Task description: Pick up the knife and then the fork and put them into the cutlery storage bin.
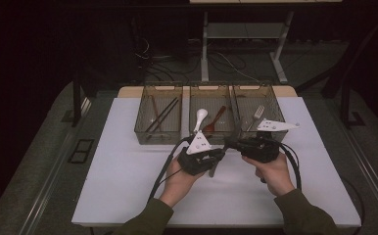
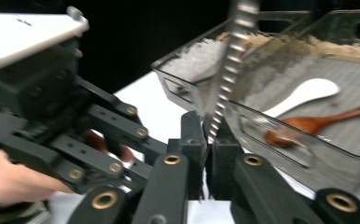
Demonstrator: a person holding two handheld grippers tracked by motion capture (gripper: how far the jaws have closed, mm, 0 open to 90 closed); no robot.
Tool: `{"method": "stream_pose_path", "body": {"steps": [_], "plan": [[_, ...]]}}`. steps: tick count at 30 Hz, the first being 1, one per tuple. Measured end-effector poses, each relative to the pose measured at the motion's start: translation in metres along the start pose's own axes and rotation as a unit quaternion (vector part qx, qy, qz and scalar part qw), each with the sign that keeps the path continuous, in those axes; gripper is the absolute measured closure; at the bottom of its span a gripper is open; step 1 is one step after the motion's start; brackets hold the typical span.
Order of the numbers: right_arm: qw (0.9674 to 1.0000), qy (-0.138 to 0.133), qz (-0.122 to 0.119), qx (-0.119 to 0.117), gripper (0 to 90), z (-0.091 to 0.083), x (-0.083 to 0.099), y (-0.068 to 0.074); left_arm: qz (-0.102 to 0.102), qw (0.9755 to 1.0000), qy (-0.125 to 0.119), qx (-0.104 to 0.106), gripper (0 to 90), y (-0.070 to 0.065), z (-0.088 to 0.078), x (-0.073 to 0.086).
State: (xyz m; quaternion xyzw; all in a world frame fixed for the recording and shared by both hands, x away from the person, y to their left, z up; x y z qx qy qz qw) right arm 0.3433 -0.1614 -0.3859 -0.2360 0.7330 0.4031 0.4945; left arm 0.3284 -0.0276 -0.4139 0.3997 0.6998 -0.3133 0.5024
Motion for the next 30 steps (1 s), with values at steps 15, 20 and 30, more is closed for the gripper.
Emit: {"method": "stream_pose_path", "body": {"steps": [15, 20, 30], "plan": [[0.9998, 0.010, -0.018, 0.007, 88.6, -0.003, -0.003, -0.002, -0.032, 0.9993, -0.012, 0.015, 72.7, 0.006, -0.001, 0.002], [0.9995, 0.012, -0.019, 0.021, 88.6, -0.011, -0.005, -0.009, -0.035, 0.9990, -0.020, 0.020, 63.0, 0.011, -0.009, 0.002], [0.9982, 0.011, -0.026, 0.054, 88.6, -0.032, -0.018, -0.029, -0.019, 0.9994, 0.000, 0.030, 46.6, 0.022, -0.038, 0.021]]}}
Point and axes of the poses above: each handheld gripper's, and its own axes: z roughly forward along the jaws, x roughly out of its underside, y roughly to its left, the point moved 6 cm from there along z, roughly forward along the jaws, and after that the axes turned 10 degrees about -y, right-handed, at the moved point
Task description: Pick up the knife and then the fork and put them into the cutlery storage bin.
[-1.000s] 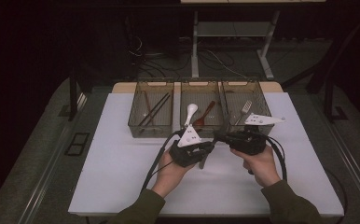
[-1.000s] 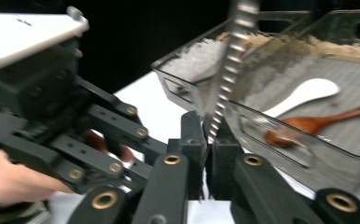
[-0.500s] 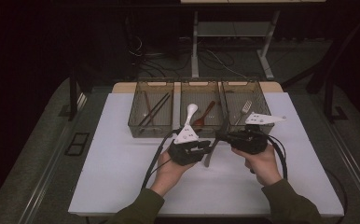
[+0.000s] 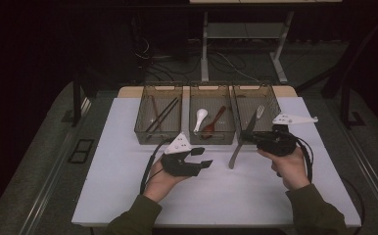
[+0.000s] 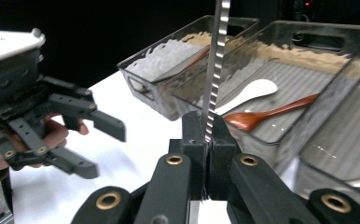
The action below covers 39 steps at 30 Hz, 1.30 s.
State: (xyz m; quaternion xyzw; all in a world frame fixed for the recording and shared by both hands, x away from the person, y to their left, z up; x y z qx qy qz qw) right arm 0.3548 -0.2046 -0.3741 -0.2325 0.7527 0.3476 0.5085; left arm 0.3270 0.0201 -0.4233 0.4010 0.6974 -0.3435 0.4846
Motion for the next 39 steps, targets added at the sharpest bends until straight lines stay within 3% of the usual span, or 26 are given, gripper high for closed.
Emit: {"method": "stream_pose_path", "body": {"steps": [9, 18, 21, 25, 32, 39], "plan": [[0.9992, -0.009, -0.009, 0.037, 88.7, -0.023, -0.026, -0.024, -0.006, 0.9999, 0.012, 0.003, 35.2, 0.007, -0.030, 0.022], [0.9970, -0.026, -0.021, 0.070, 88.7, -0.045, -0.067, -0.043, -0.015, 0.9997, 0.015, -0.010, 18.8, 0.013, -0.057, 0.044], [0.9958, -0.028, -0.027, 0.083, 88.7, -0.048, -0.078, -0.051, -0.023, 0.9992, 0.019, -0.026, 13.5, 0.017, -0.064, 0.052], [0.9939, -0.029, -0.034, 0.101, 88.7, -0.049, -0.091, -0.064, -0.030, 0.9989, 0.022, -0.029, 6.3, 0.022, -0.075, 0.059], [0.9869, 0.003, -0.056, 0.151, 88.7, -0.040, -0.101, -0.097, -0.045, 0.9983, 0.016, -0.034, 0.0, 0.025, -0.086, 0.065], [0.9787, 0.058, -0.046, 0.191, 88.7, -0.026, -0.080, -0.133, -0.039, 0.9987, 0.024, -0.022, 0.0, 0.021, -0.082, 0.066]]}}
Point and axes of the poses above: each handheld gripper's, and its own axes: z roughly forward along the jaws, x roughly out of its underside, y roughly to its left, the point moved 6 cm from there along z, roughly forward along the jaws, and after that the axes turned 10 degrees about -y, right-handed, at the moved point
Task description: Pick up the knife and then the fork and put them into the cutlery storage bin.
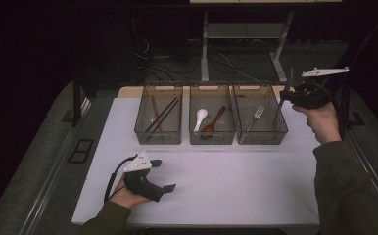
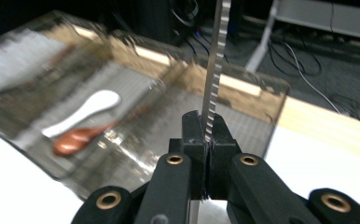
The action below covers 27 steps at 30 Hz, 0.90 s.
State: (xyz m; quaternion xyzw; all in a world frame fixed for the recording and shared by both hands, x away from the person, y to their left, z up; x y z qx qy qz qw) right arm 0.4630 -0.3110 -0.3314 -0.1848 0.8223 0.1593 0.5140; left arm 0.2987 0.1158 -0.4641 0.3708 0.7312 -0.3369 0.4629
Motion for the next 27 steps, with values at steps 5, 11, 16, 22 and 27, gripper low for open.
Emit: {"method": "stream_pose_path", "body": {"steps": [5, 11, 16, 22, 27], "plan": [[0.9989, 0.045, -0.003, 0.015, 88.7, 0.012, 0.017, -0.009, 0.001, 1.0000, 0.000, 0.007, 0.0, -0.001, 0.000, -0.001], [0.9976, 0.067, 0.003, 0.014, 88.8, 0.020, 0.035, -0.016, 0.003, 1.0000, 0.002, 0.009, 0.0, -0.002, 0.000, 0.000], [0.9977, 0.066, 0.006, 0.014, 88.7, 0.026, 0.034, -0.016, 0.001, 0.9999, 0.002, 0.010, 0.0, -0.002, 0.001, 0.000], [0.9986, 0.052, -0.005, 0.012, 88.3, 0.047, 0.035, -0.010, 0.003, 0.9999, 0.003, 0.011, 0.0, -0.002, 0.001, 0.000], [0.9986, 0.051, -0.005, 0.012, 87.9, 0.073, 0.040, -0.008, 0.004, 0.9999, 0.003, 0.012, 0.0, -0.002, 0.001, 0.000]]}}
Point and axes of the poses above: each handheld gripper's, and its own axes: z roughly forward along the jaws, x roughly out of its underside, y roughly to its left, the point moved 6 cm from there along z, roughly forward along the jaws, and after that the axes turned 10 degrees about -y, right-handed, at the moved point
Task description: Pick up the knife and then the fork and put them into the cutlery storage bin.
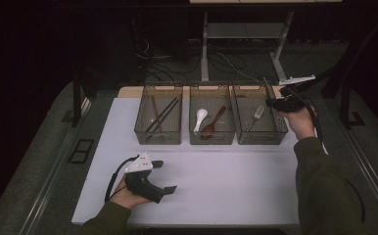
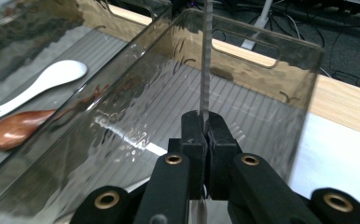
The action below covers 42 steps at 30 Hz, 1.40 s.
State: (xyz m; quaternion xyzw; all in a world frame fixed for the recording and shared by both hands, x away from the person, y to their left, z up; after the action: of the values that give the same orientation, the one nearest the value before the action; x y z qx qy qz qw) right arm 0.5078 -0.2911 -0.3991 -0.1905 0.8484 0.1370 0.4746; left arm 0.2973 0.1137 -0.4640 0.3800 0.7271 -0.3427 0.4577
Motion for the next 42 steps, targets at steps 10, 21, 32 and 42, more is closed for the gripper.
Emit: {"method": "stream_pose_path", "body": {"steps": [10, 21, 32, 42], "plan": [[0.9996, 0.018, 0.024, -0.001, 58.0, 0.026, 0.014, 0.008, 0.002, 1.0000, -0.001, 0.000, 0.0, 0.000, 0.000, 0.000], [0.9983, -0.045, 0.028, -0.025, 30.8, -0.013, 0.008, 0.021, 0.007, 0.9999, 0.000, -0.011, 0.0, 0.002, -0.001, 0.000], [0.9961, -0.077, 0.013, -0.042, 16.2, -0.054, 0.030, 0.047, 0.008, 0.9998, 0.007, -0.019, 0.0, 0.004, -0.001, 0.001], [0.9930, -0.104, 0.008, -0.055, 11.7, -0.080, 0.057, 0.072, 0.008, 0.9998, 0.010, -0.017, 0.0, 0.003, -0.002, 0.001]]}}
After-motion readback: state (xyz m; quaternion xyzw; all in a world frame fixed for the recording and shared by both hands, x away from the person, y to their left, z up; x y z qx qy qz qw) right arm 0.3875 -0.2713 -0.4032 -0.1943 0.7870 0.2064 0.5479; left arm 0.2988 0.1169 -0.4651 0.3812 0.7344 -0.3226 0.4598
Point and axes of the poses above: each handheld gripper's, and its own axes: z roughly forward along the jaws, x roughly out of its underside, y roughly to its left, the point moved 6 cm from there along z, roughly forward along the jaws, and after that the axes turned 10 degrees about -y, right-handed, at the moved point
